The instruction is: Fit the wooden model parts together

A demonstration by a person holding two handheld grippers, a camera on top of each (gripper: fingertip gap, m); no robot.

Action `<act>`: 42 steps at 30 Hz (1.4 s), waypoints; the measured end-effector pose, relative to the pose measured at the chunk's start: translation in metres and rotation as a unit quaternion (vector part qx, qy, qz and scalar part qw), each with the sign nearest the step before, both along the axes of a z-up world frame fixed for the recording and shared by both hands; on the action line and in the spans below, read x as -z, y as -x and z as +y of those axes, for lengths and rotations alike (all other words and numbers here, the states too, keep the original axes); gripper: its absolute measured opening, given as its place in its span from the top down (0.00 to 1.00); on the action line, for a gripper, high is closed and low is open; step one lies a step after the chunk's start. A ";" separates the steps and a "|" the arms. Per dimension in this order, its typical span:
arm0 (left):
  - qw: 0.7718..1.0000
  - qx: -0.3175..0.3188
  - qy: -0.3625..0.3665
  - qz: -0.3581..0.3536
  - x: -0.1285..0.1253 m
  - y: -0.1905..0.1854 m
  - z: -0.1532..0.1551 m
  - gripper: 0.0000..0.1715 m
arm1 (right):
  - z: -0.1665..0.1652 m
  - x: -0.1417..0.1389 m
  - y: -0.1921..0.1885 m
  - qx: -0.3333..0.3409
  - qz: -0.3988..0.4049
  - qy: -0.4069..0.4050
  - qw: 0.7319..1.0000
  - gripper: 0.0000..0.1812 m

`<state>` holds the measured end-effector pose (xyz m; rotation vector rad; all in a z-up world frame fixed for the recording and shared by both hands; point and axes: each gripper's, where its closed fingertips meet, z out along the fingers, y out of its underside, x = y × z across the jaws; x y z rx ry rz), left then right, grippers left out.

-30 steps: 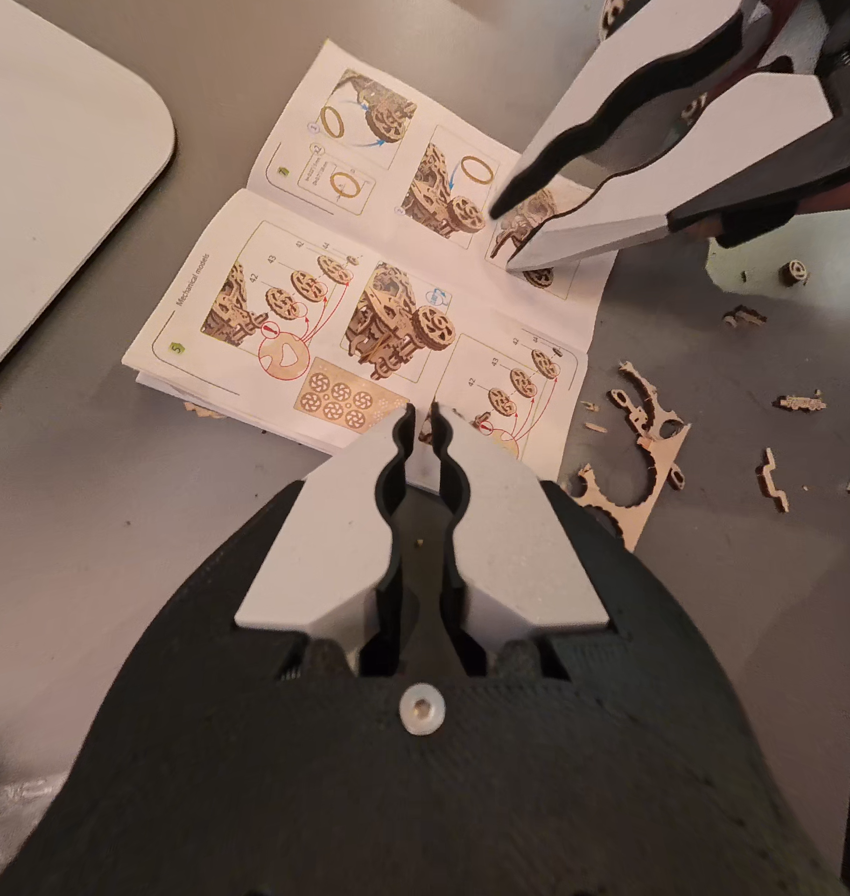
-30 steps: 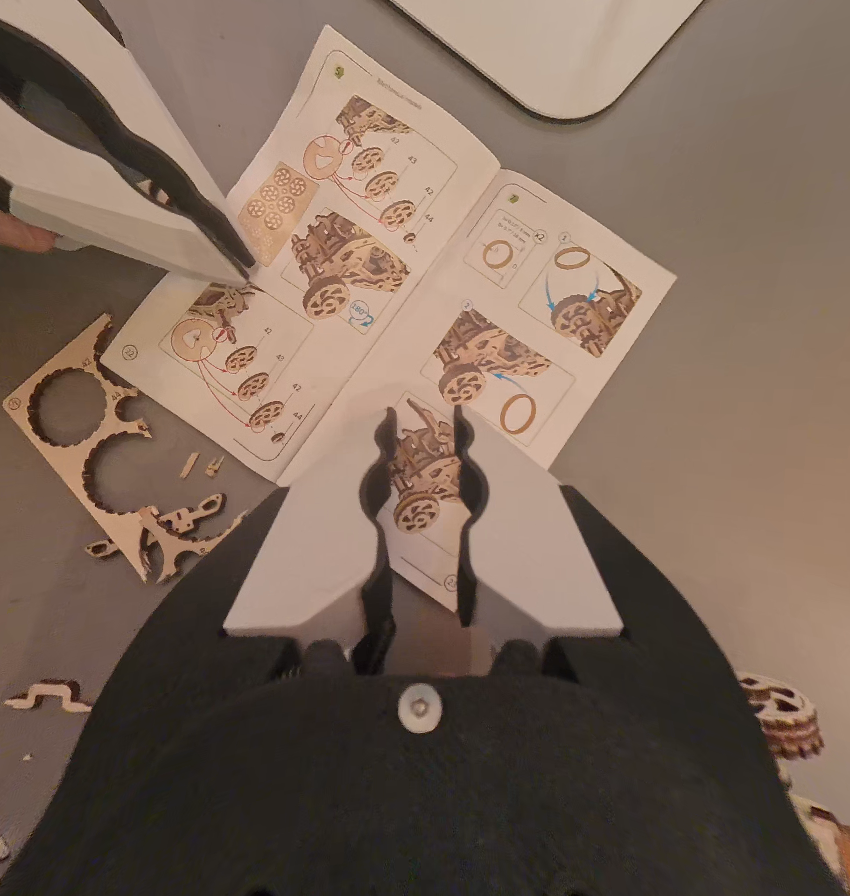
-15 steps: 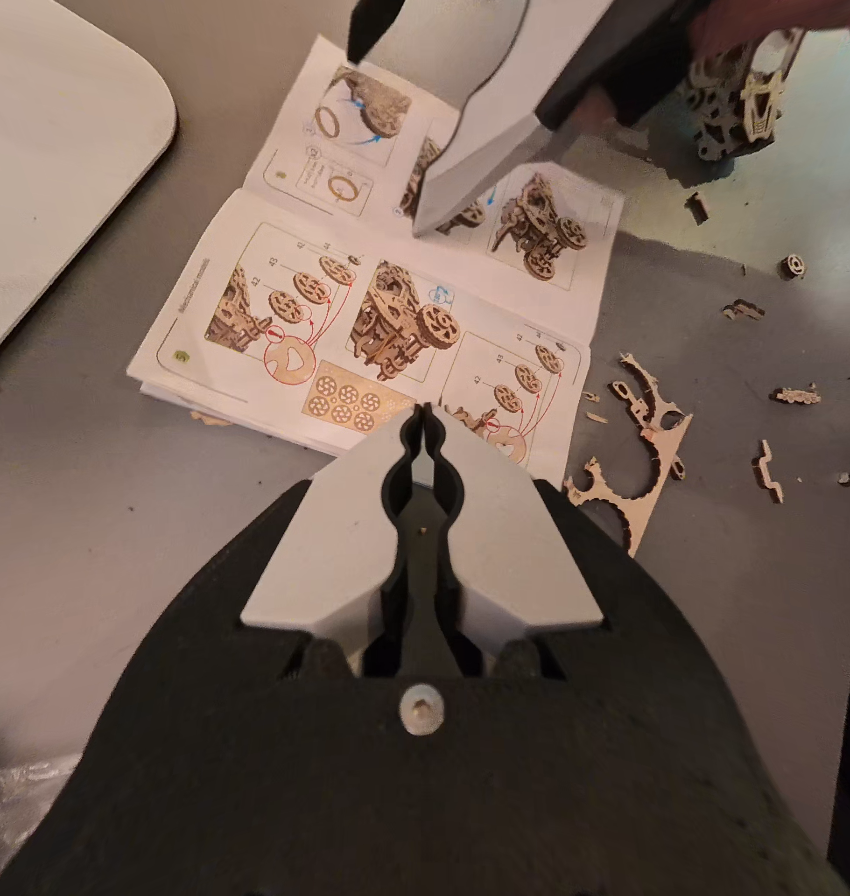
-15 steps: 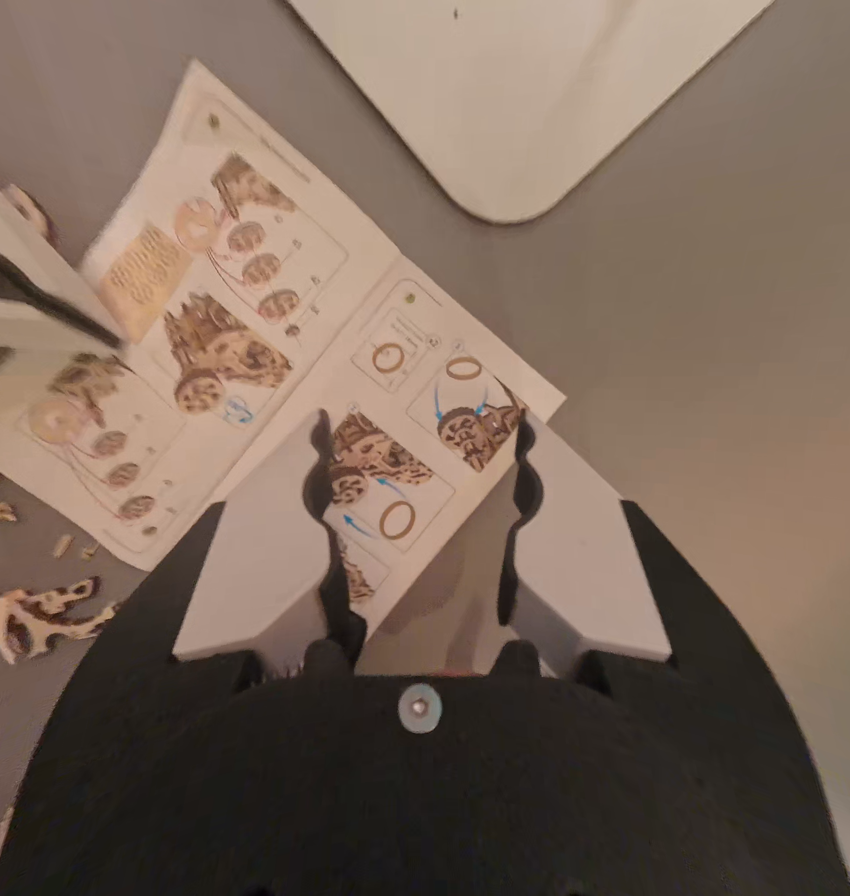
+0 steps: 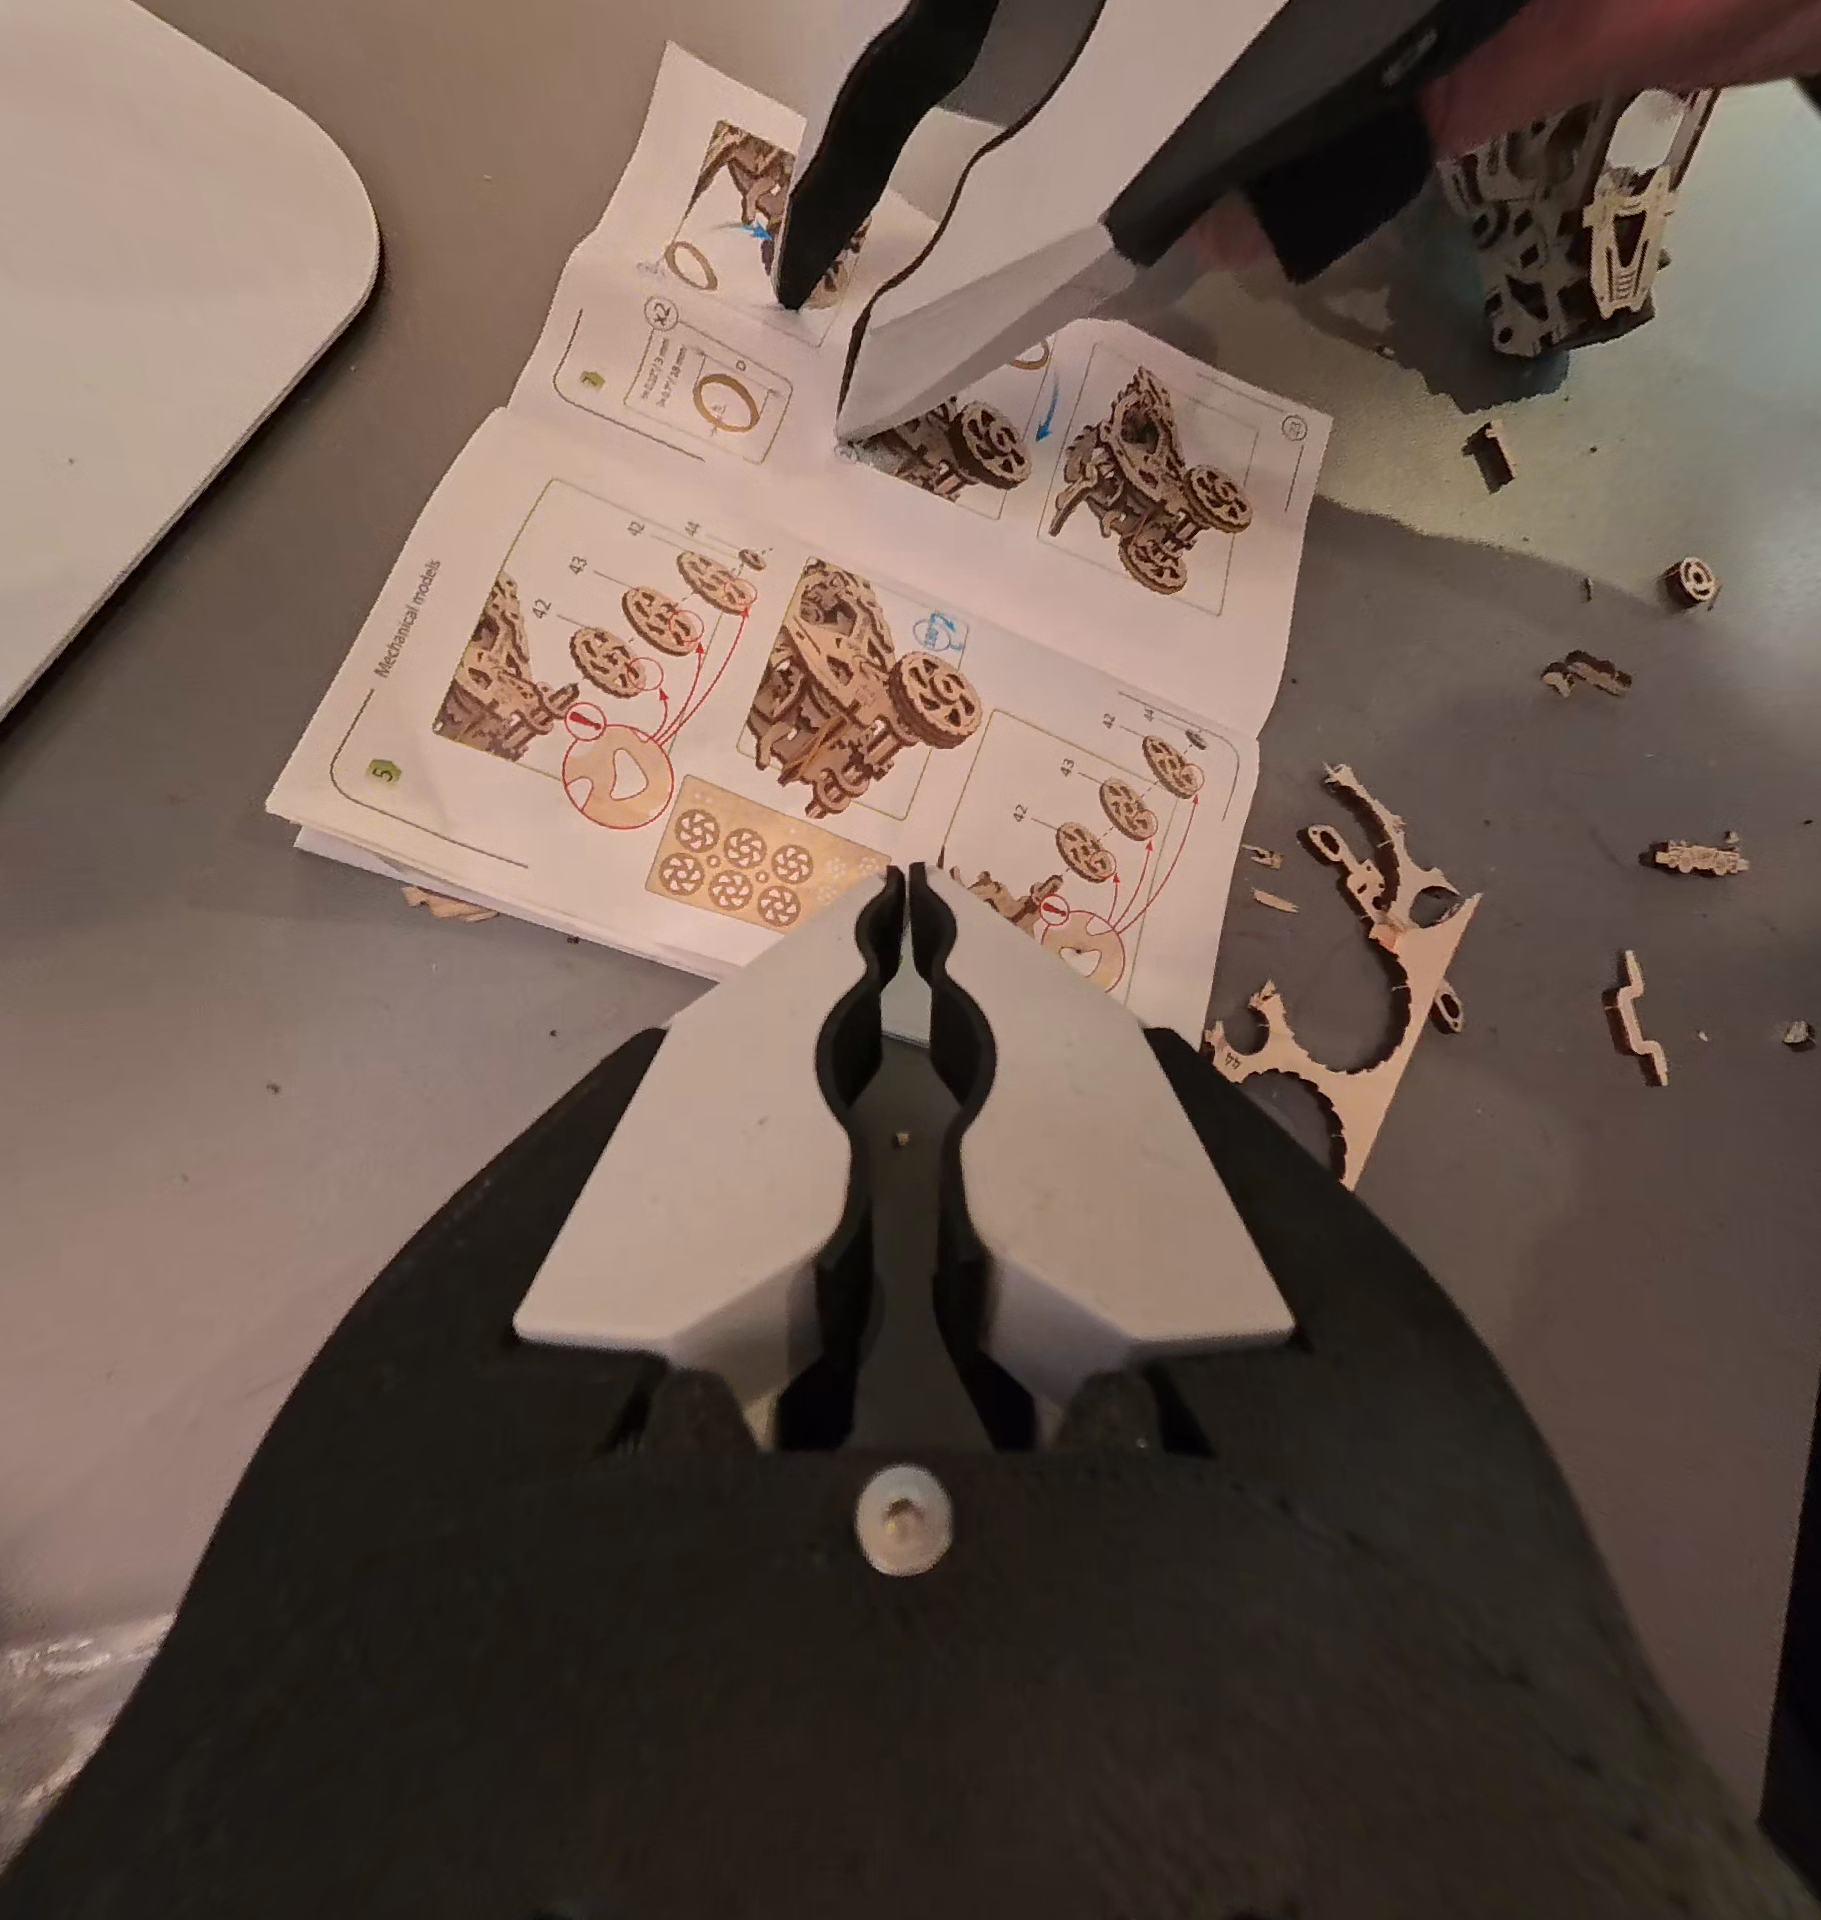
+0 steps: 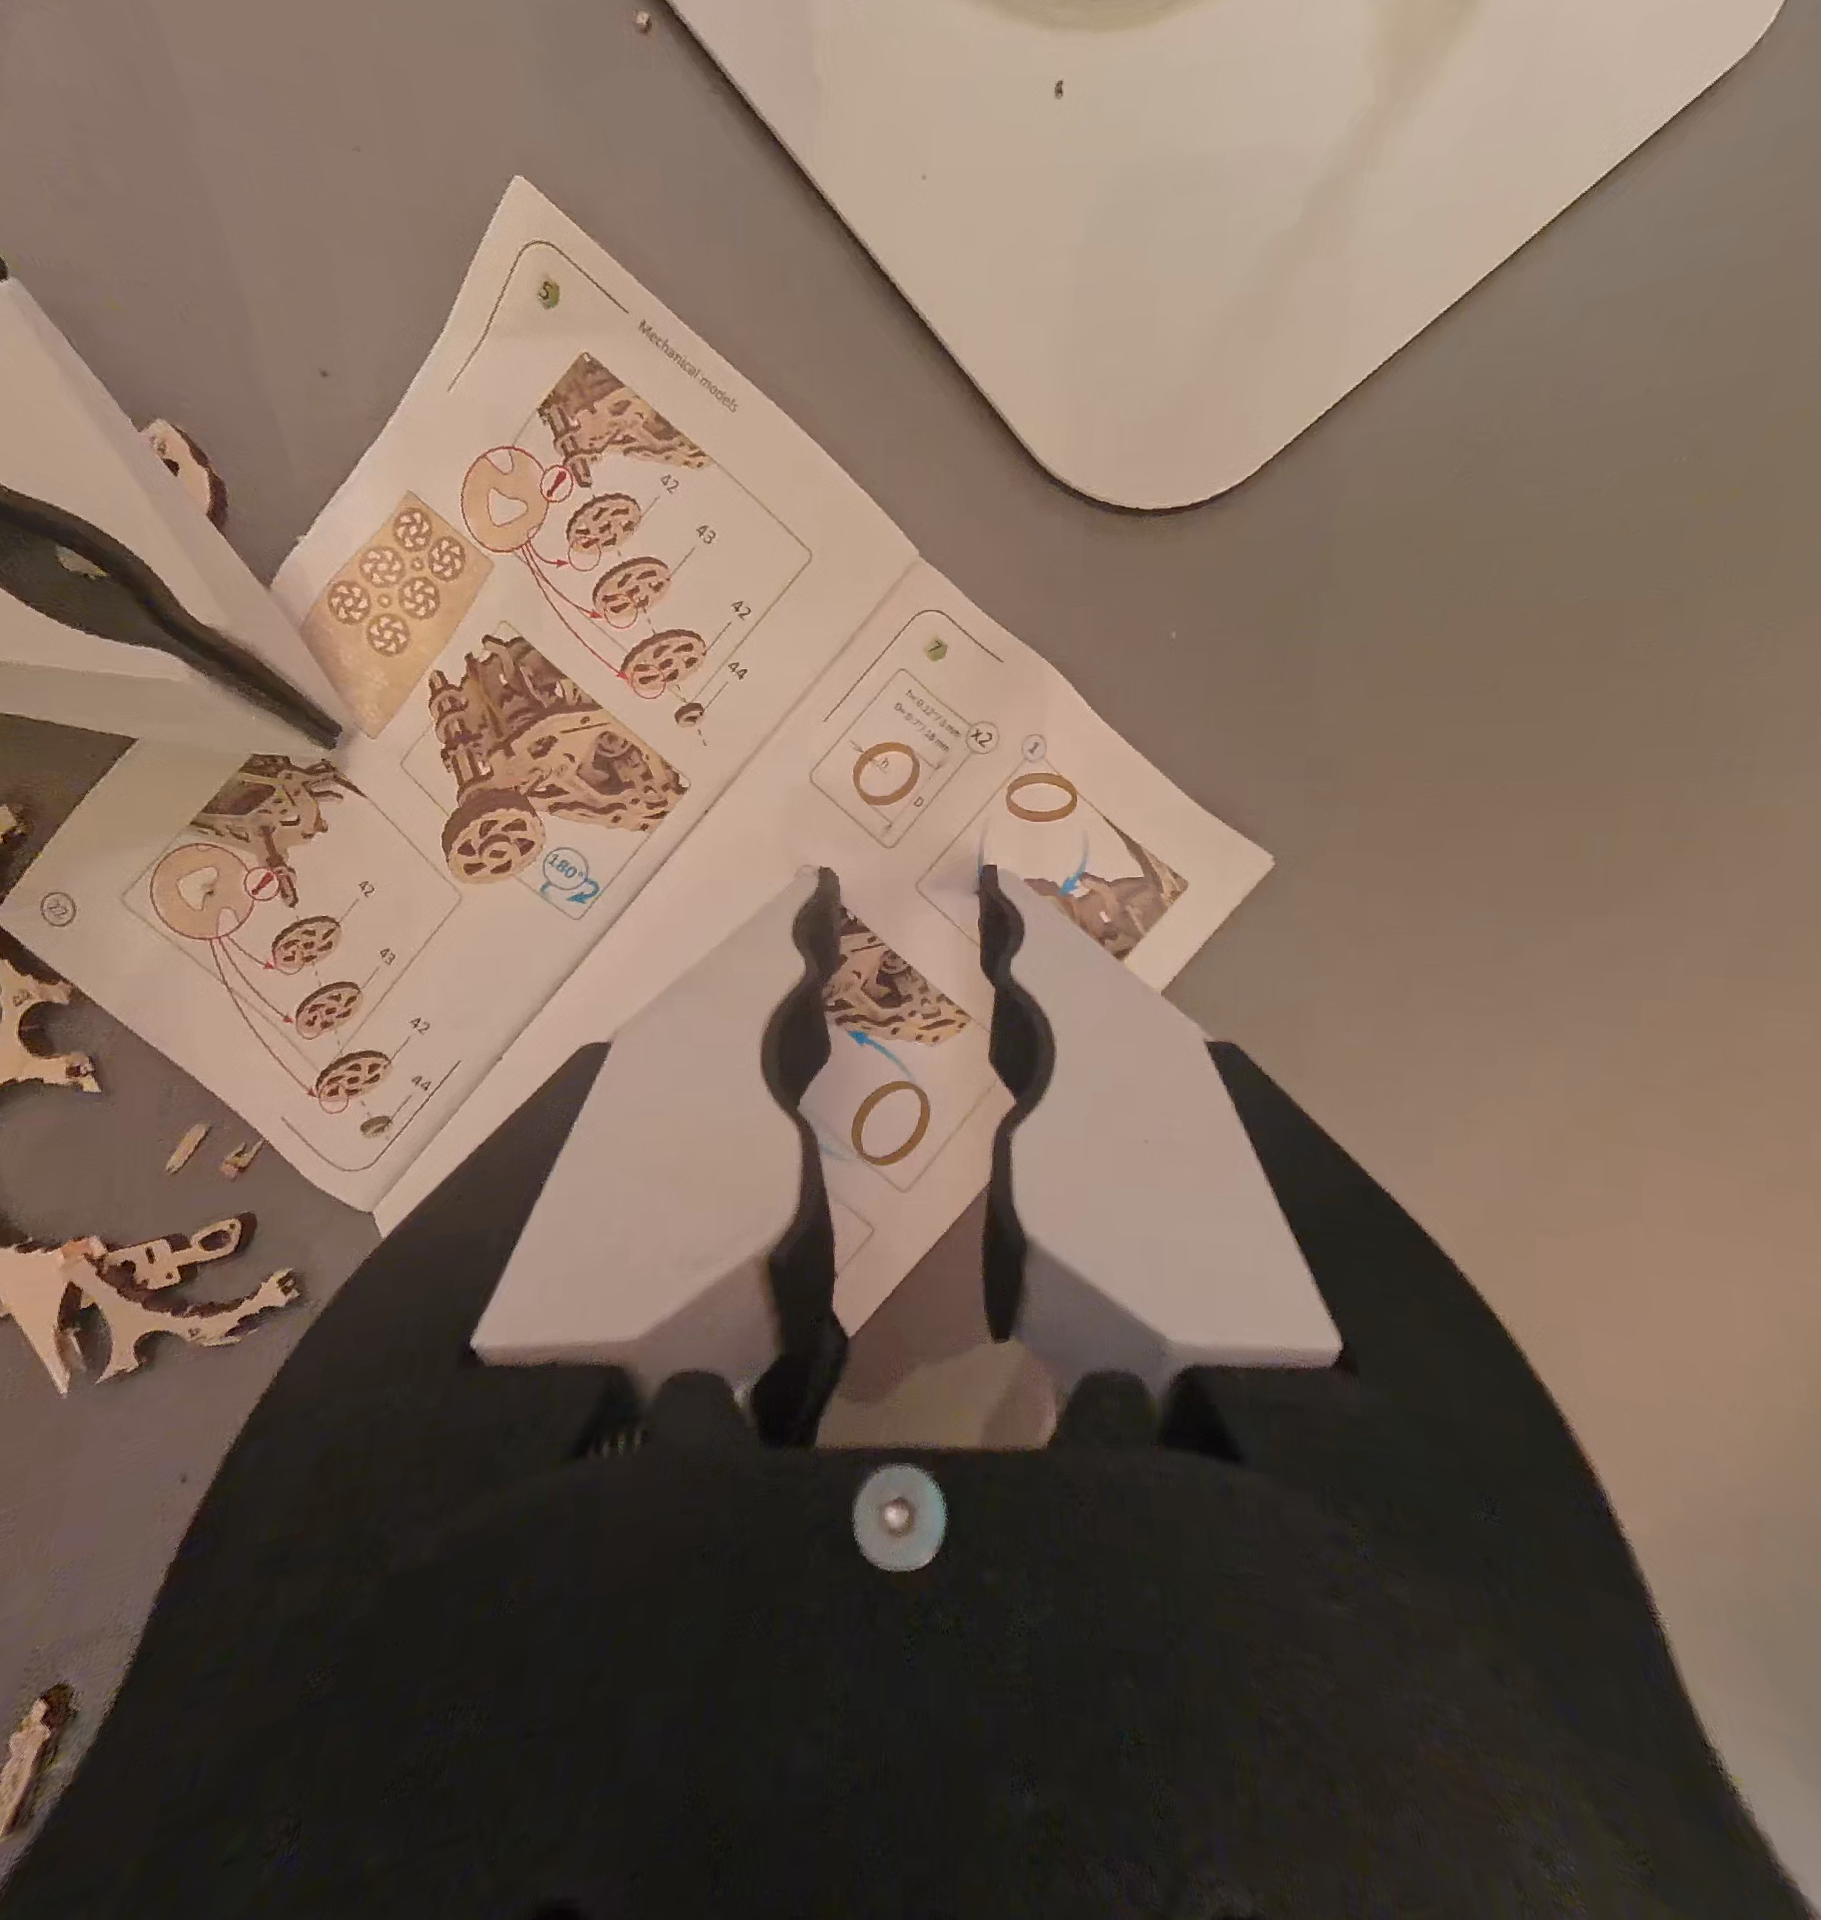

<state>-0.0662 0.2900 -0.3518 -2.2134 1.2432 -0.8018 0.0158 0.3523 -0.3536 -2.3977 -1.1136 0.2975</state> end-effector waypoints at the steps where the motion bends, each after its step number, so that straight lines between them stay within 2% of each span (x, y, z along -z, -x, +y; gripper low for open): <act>1: 1.000 0.000 0.000 0.000 0.000 0.000 0.000 1.00 | 0.000 0.000 0.000 -0.004 -0.005 0.002 1.000 0.86; 3: 1.000 0.000 0.000 0.001 0.000 0.000 0.000 1.00 | 0.001 0.000 -0.002 -0.009 -0.023 0.018 1.000 0.83; 4: 1.000 0.000 -0.001 0.001 0.000 0.000 0.000 1.00 | 0.005 -0.001 -0.006 -0.003 -0.034 0.022 0.999 0.70; 7: 1.000 -0.001 0.002 -0.002 0.000 0.000 0.000 1.00 | 0.017 -0.005 -0.011 -0.015 -0.044 0.014 0.999 0.67; 9: 1.000 0.000 0.003 -0.003 0.000 0.000 0.000 1.00 | 0.021 0.001 -0.014 -0.015 -0.052 0.030 0.998 0.60; 12: 1.000 0.000 0.005 -0.005 0.000 0.000 0.000 1.00 | 0.024 0.002 -0.015 -0.022 -0.045 0.039 0.998 0.65; 17: 1.000 0.000 0.006 -0.008 0.000 -0.001 0.000 1.00 | 0.023 0.002 -0.016 -0.032 -0.043 0.034 0.998 0.66; 19: 1.000 0.002 0.006 -0.010 0.000 -0.003 0.000 1.00 | 0.020 0.001 -0.012 -0.048 -0.041 0.033 0.997 0.76; 21: 1.000 0.002 0.004 -0.009 0.000 -0.004 0.000 1.00 | 0.019 0.001 -0.009 -0.051 -0.041 0.032 0.997 0.79; 27: 1.000 0.005 0.003 -0.006 -0.001 -0.004 -0.001 1.00 | 0.017 0.000 -0.008 -0.052 -0.040 0.025 0.998 0.83; 32: 1.000 0.003 0.005 -0.009 0.000 -0.004 0.000 1.00 | 0.024 -0.008 -0.008 -0.053 -0.060 -0.021 0.997 0.79; 42: 1.000 0.004 0.001 -0.004 0.000 -0.004 0.000 1.00 | 0.026 -0.017 -0.009 -0.068 -0.082 -0.050 0.993 0.81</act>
